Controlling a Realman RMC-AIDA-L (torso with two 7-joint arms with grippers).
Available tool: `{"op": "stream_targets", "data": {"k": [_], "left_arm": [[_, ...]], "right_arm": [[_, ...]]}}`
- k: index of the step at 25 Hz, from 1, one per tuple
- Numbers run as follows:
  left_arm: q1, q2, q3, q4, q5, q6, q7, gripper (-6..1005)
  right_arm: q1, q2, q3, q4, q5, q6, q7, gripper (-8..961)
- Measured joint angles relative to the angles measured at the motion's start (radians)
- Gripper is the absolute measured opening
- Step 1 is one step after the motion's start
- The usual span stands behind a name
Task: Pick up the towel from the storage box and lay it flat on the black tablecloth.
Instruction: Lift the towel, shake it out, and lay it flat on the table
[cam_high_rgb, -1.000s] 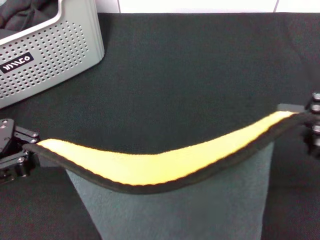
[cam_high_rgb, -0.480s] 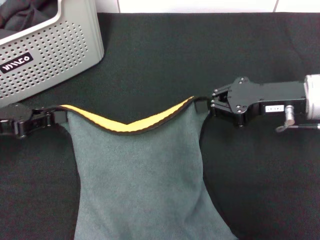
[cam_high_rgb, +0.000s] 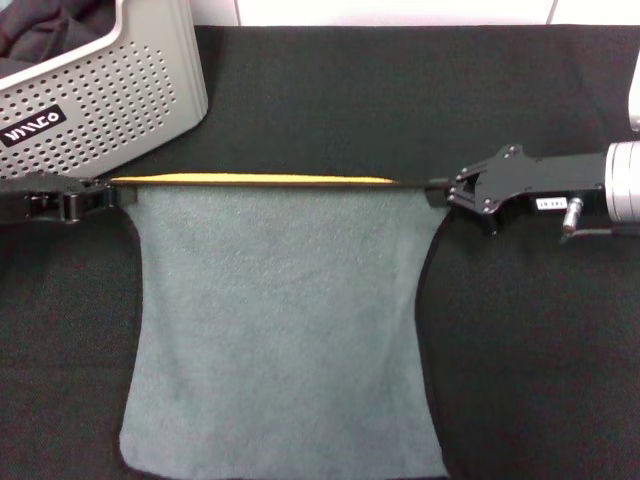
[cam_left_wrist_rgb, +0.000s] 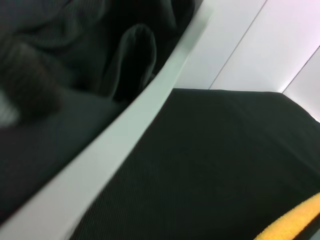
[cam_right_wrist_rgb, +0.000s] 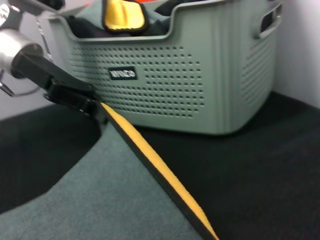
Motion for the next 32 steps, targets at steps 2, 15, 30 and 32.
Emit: {"op": "stream_targets", "data": {"k": [2, 15, 30, 32], "left_arm": [[-0.015, -0.003, 0.002, 0.000, 0.014, -0.016, 0.000, 25], [-0.058, -0.022, 0.001, -0.003, 0.053, -0.069, -0.002, 33], [-0.064, -0.054, 0.001, -0.005, 0.085, -0.145, 0.006, 42], [-0.065, -0.059, 0.001, -0.005, 0.085, -0.154, 0.006, 44]], "right_arm": [[0.003, -0.002, 0.001, -0.007, -0.004, -0.025, -0.010, 120], [0.079, 0.003, -0.003, -0.030, -0.098, -0.126, -0.032, 123], [0.098, 0.014, -0.016, 0.016, -0.128, -0.216, -0.038, 127], [0.096, 0.015, -0.017, 0.017, -0.127, -0.217, -0.043, 128]]}}
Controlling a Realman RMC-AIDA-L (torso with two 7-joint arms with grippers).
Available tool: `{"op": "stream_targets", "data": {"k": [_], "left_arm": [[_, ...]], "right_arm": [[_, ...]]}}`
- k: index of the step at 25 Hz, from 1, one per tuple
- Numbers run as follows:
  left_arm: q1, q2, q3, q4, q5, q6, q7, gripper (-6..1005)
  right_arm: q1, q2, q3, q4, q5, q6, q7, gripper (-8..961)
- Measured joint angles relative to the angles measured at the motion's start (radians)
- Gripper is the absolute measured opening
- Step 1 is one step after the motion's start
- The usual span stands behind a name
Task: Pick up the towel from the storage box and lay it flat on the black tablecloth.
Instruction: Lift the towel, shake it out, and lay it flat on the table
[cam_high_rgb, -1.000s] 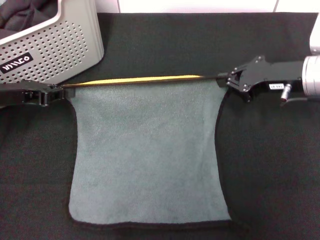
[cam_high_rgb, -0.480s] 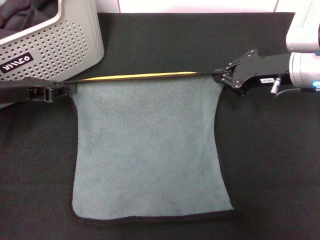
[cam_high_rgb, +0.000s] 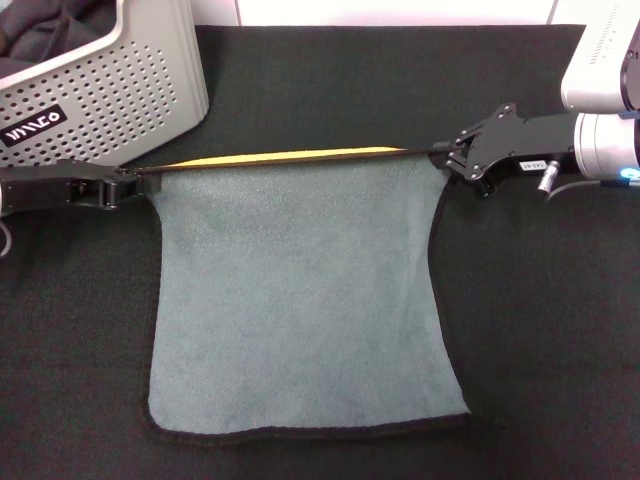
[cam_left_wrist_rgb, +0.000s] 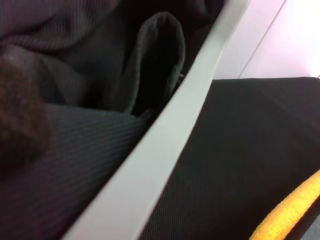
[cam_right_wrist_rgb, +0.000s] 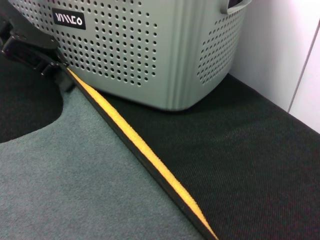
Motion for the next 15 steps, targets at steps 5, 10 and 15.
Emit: {"op": "stream_targets", "data": {"k": [5, 10, 15], "left_arm": [[-0.006, -0.020, 0.000, 0.000, 0.004, -0.038, 0.000, 47], [-0.026, -0.044, 0.000, -0.001, 0.016, -0.079, 0.007, 50], [-0.048, -0.061, 0.001, -0.021, 0.026, -0.117, 0.018, 53]], "right_arm": [[0.003, 0.003, 0.000, 0.011, 0.007, -0.001, -0.013, 129], [0.010, 0.004, -0.010, 0.015, 0.020, -0.002, -0.017, 131], [0.022, 0.005, -0.021, 0.025, 0.033, -0.012, -0.021, 132]]}}
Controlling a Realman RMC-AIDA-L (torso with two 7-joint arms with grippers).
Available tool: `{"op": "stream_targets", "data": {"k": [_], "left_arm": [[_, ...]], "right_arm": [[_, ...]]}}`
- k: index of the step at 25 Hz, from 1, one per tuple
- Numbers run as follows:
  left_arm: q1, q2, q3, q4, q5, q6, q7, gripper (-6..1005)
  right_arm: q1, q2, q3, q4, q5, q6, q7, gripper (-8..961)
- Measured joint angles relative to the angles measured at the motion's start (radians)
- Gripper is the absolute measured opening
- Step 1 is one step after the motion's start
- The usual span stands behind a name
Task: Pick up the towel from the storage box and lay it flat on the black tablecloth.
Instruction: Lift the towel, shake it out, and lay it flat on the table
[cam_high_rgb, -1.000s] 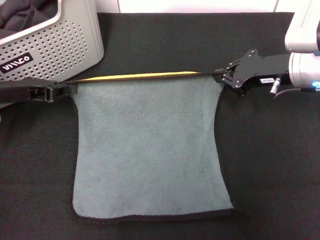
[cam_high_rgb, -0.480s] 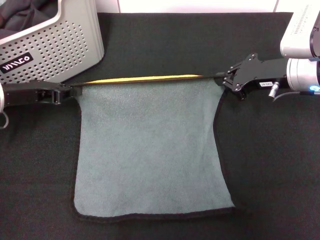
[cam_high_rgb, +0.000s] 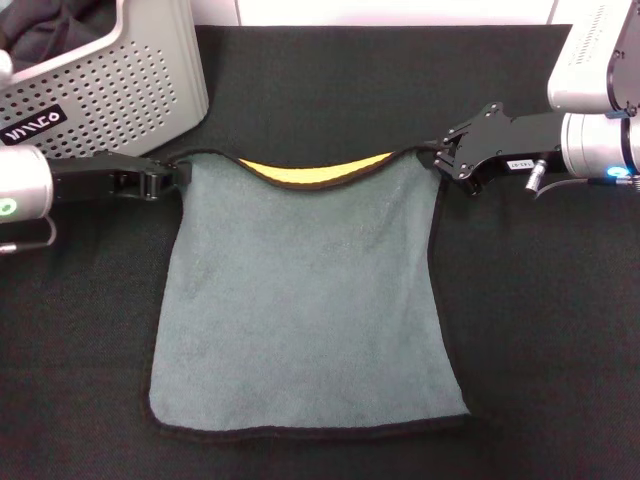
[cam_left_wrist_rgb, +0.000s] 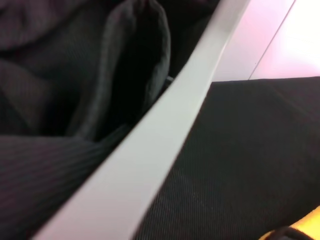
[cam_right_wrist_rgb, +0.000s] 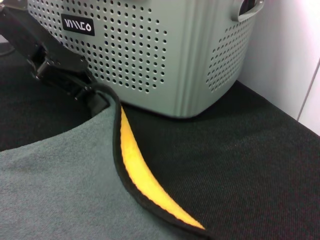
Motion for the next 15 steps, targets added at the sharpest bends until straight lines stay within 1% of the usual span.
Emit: {"op": "stream_targets", "data": {"k": [4, 15], "left_arm": [[-0.013, -0.008, 0.000, -0.013, 0.015, -0.032, 0.009, 56], [-0.014, -0.026, 0.002, -0.016, 0.032, -0.121, 0.009, 62]], "right_arm": [[0.014, 0.000, -0.005, 0.020, 0.001, -0.018, -0.001, 133], [0.040, 0.000, -0.005, 0.079, 0.026, -0.069, -0.041, 136]]}}
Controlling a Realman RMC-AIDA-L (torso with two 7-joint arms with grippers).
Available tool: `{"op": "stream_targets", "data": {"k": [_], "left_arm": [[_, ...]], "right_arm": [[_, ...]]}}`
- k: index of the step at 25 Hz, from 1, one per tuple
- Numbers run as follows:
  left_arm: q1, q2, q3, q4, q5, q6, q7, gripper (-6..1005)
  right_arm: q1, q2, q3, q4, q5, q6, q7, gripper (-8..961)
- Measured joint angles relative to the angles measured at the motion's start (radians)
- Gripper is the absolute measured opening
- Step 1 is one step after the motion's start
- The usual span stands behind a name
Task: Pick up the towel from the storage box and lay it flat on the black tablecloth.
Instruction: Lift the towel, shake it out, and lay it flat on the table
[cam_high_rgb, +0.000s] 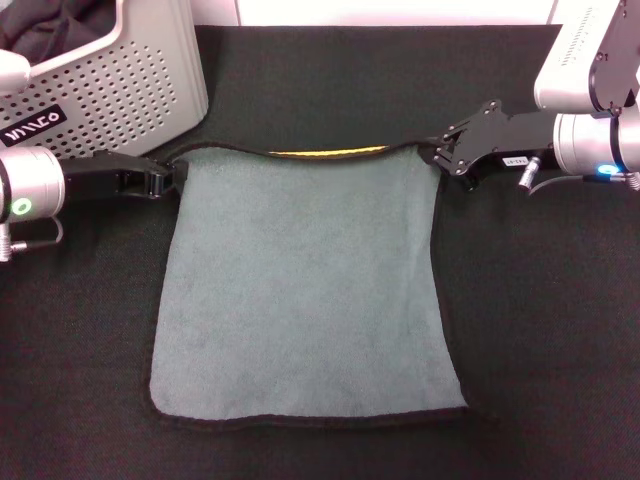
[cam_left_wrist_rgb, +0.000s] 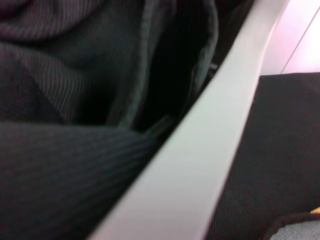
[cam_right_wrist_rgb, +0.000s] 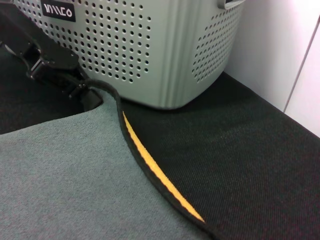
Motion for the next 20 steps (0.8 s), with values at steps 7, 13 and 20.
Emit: {"op": "stream_targets", "data": {"k": [7, 13, 20], "left_arm": [[-0.001, -0.008, 0.000, 0.000, 0.012, -0.011, 0.000, 67], [-0.001, -0.008, 0.000, 0.000, 0.012, -0.012, 0.000, 71], [0.005, -0.008, 0.002, -0.017, 0.008, -0.010, -0.006, 75]], "right_arm": [[0.006, 0.000, 0.000, 0.007, 0.003, -0.007, -0.005, 138], [0.005, 0.000, 0.000, 0.013, 0.004, -0.005, -0.003, 140], [-0.004, 0.000, -0.002, 0.013, 0.016, -0.008, 0.009, 142]]}}
